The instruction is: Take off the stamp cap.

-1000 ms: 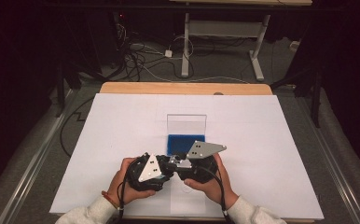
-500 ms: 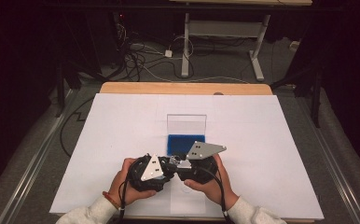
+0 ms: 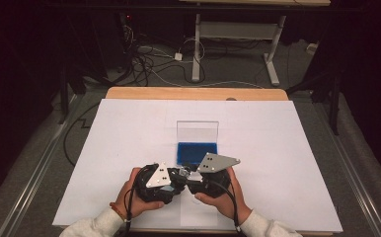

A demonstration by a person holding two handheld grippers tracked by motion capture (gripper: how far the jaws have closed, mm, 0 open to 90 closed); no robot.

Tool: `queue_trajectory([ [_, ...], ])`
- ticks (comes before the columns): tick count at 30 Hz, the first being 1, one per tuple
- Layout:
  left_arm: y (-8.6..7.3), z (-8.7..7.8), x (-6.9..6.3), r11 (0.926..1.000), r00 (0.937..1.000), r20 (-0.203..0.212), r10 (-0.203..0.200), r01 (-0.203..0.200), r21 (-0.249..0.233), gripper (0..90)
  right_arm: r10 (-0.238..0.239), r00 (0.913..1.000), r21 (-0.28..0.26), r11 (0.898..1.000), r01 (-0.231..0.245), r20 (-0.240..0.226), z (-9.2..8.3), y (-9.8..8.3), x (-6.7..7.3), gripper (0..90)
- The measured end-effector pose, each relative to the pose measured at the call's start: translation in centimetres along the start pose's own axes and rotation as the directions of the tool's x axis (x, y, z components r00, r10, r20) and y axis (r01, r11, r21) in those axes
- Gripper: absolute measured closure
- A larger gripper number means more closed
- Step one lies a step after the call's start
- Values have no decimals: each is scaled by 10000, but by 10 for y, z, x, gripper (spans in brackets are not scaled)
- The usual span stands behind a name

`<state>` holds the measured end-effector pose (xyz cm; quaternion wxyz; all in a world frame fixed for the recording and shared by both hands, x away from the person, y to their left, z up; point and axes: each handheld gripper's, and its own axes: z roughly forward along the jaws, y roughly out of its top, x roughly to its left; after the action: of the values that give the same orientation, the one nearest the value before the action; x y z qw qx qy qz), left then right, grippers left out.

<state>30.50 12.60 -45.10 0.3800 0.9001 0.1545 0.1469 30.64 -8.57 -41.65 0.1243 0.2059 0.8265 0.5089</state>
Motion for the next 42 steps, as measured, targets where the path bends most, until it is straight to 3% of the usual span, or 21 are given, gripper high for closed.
queue_trajectory([
  [11, -2, 5, -1, 9999, 9984, 547, -138, 137, 27, 367, -116, 9996, -43, 9999, 117, 242, -1, -8, 6, 577],
  [15, -3, 7, 0, 9990, 9959, 812, -402, 415, -151, 367, -59, 9998, -104, 9999, 62, 213, -2, -9, 6, 577],
  [16, -3, 7, -1, 9995, 9964, 801, -289, 295, -62, 366, -104, 9996, -87, 9999, 107, 256, -2, -9, 7, 577],
  [23, -4, 7, -1, 9985, 9937, 1046, -405, 443, -335, 366, -151, 9994, -151, 9998, 156, 304, -4, -11, 9, 577],
  [26, -4, 3, -2, 9976, 9952, 950, -248, 307, -619, 366, 132, 9997, -515, 9986, -122, 187, -10, -12, 8, 577],
  [30, -2, 1, -5, 9990, 9969, 787, -64, 99, -442, 367, 358, 9993, -488, 9982, -355, 46, -12, -12, 6, 576],
  [33, 2, 0, -12, 9994, 9993, 192, 334, -331, -140, 368, 390, 9991, -443, 9982, -396, -150, -13, -14, 3, 576],
  [36, 6, -1, -19, 9978, 9973, -324, 664, -660, 110, 369, 270, 9996, -509, 9983, -273, -54, -13, -14, 6, 576],
  [41, 6, -2, -16, 9989, 9984, -293, 474, -475, -35, 369, 562, 9984, -638, 9964, -567, -97, -16, -13, 4, 577],
  [42, 5, -1, -14, 9995, 9996, -17, 298, -298, -122, 368, 550, 9985, -577, 9968, -547, 31, -16, -14, 6, 577],
])
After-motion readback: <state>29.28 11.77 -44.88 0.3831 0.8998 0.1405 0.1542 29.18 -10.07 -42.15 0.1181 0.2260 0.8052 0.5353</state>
